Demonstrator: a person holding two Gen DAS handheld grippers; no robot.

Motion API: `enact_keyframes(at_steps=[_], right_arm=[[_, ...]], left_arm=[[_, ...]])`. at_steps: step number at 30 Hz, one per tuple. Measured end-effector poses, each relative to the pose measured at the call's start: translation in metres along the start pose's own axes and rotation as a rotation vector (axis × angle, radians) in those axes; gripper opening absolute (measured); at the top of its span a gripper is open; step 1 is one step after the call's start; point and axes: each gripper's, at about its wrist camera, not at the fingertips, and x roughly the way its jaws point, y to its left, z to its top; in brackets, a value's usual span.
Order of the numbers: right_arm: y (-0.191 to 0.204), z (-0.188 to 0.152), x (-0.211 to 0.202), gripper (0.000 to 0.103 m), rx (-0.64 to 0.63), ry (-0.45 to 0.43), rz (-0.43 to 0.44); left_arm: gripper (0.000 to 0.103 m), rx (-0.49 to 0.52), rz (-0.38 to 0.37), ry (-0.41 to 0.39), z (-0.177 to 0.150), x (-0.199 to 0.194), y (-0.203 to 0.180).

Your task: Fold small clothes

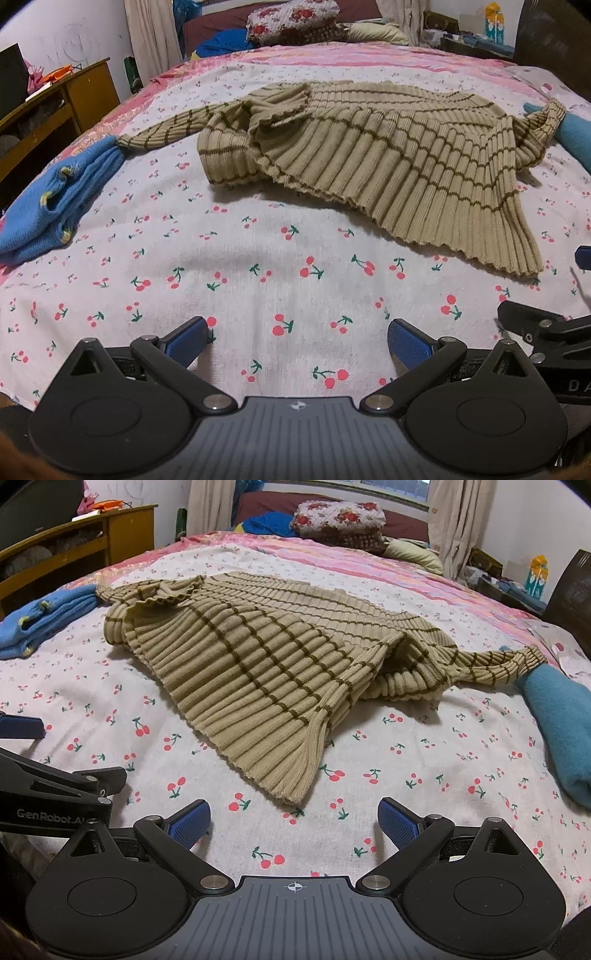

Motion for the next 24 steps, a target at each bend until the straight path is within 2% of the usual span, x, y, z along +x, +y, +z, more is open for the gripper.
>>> enact_keyframes(at_steps=[24], right_arm=[[-0.001,0.000,0.001,0.097,0.003,0.000,0.000]], left_arm=[[0.103,0.003,-0.016,0.058,0.001,0.011,0.003]])
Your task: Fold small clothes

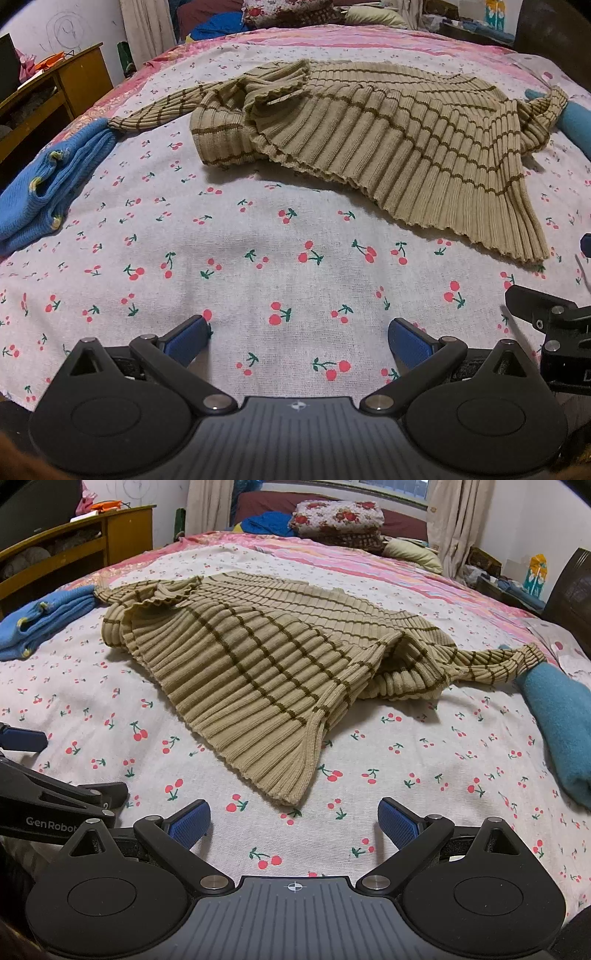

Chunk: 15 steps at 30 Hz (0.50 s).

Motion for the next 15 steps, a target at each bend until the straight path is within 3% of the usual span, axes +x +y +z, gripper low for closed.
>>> enact_keyframes(at_steps=[15], right_arm=[[0.000,0.000,0.000,0.097,0.001,0.000,0.002]], left_arm=[[0.103,-0.029,-0.011,-0.048,0.000,-0.015,0.000]])
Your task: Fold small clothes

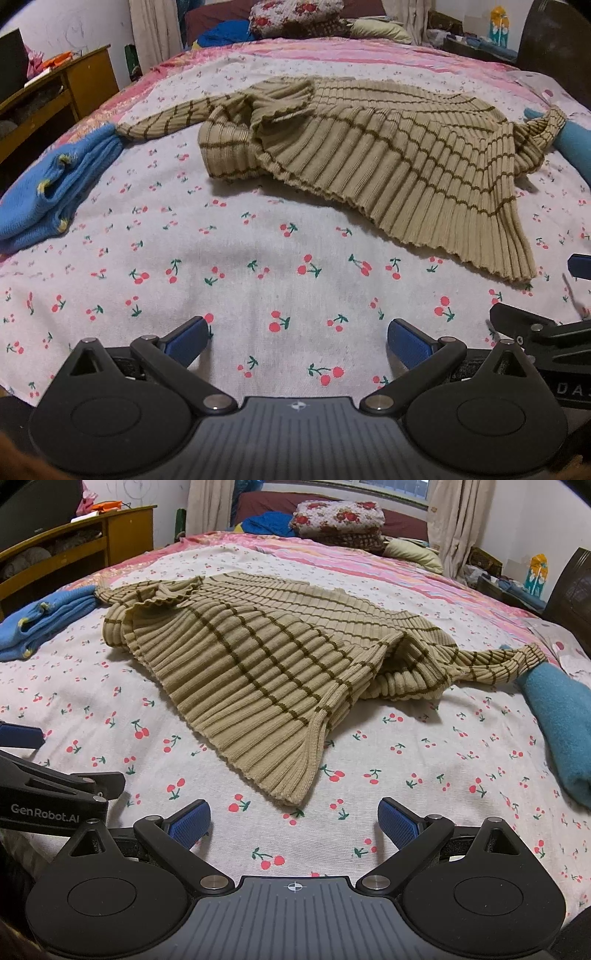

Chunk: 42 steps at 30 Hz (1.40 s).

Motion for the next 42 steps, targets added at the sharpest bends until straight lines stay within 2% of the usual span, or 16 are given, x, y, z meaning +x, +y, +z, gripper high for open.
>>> enact_keyframes(at_steps=[13,22,26,29,34,35,37,39,40,42], right_arm=[[-0.009,0.005,-0.005,0.094,0.054,-0.025,0.008],[-0.029,0.022,0.006,0.075,0.133,-0.005,0.021],[-0.048,0.029,0.018,0.067,0.220,0.031,0.026],[-0.057,0.031,0.028,0.057,0.287,0.071,0.064],[-0.052,0.039,0.038,0.056,0.302,0.076,0.123],[-0.050,0.042,0.041,0.053,0.292,0.076,0.121],[-0.048,0.045,0.044,0.038,0.268,0.074,0.106],[-0.052,0.048,0.044,0.010,0.278,0.080,0.147],[-0.057,0.049,0.044,0.006,0.297,0.091,0.180],[-0.063,0.050,0.041,0.006,0.317,0.100,0.197]], left_arm=[[0.103,0.026,0.008,-0.056,0.006,-0.008,-0.004],[0.103,0.048,-0.004,-0.102,0.031,-0.001,-0.002],[0.103,0.056,0.004,-0.143,0.043,0.002,0.006],[0.103,0.070,0.005,-0.157,0.052,0.007,0.013],[0.103,0.075,0.000,-0.218,0.064,0.010,0.028],[0.103,0.075,0.002,-0.231,0.068,0.011,0.031],[0.103,0.073,0.007,-0.250,0.077,0.016,0.038],[0.103,0.069,0.008,-0.263,0.087,0.021,0.044],[0.103,0.067,0.008,-0.263,0.092,0.025,0.048],[0.103,0.062,0.001,-0.264,0.102,0.030,0.052]])
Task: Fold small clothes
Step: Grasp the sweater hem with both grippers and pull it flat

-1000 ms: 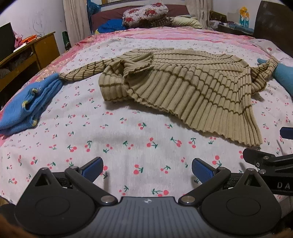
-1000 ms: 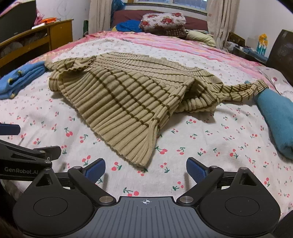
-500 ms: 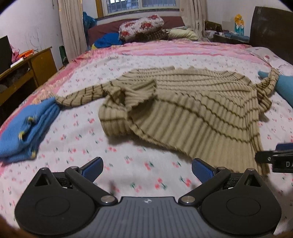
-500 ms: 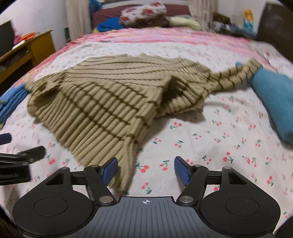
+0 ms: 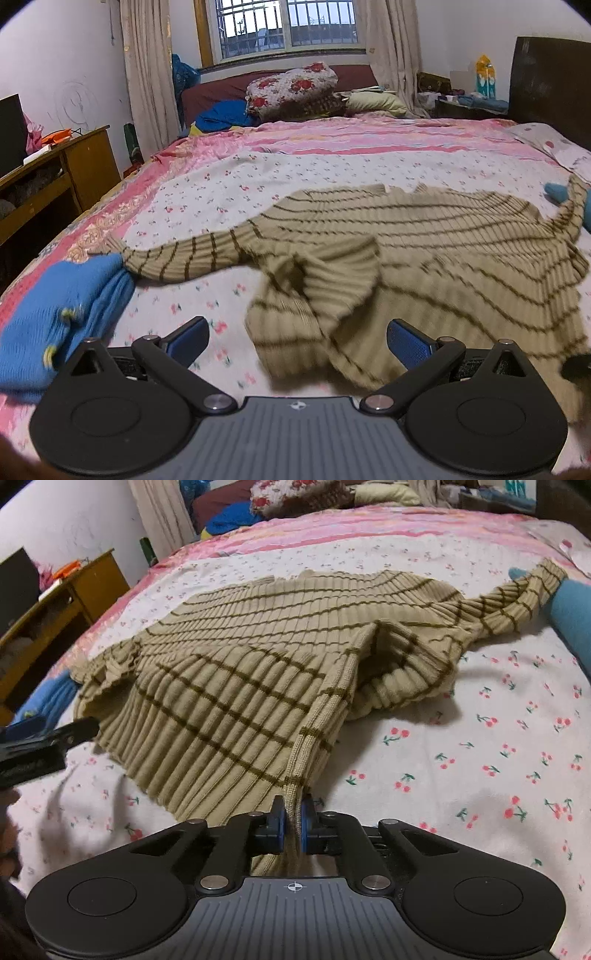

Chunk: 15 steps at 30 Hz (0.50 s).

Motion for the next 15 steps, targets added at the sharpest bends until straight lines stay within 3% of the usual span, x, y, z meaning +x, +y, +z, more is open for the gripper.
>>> enact_keyframes(at_steps=[4,9,15], right_arm=[[-0.006,0.002,-0.016,0.005,-0.013,-0.009,0.007],[-0.019,0.002,-0.035,0.005,-0.012,0.000,-0.013],[-0.037,-0.012,-0.055,0.005,-0.016,0.036,-0.043]], left_arm=[[0.096,-0.042,-0.054,0.012,0.012,0.009,0.007],[0.075,-0.076,-0.109,0.057,0.015,0.013,0.001],[0.072,-0.111,-0.099,0.064,-0.004,-0.008,-0.001]])
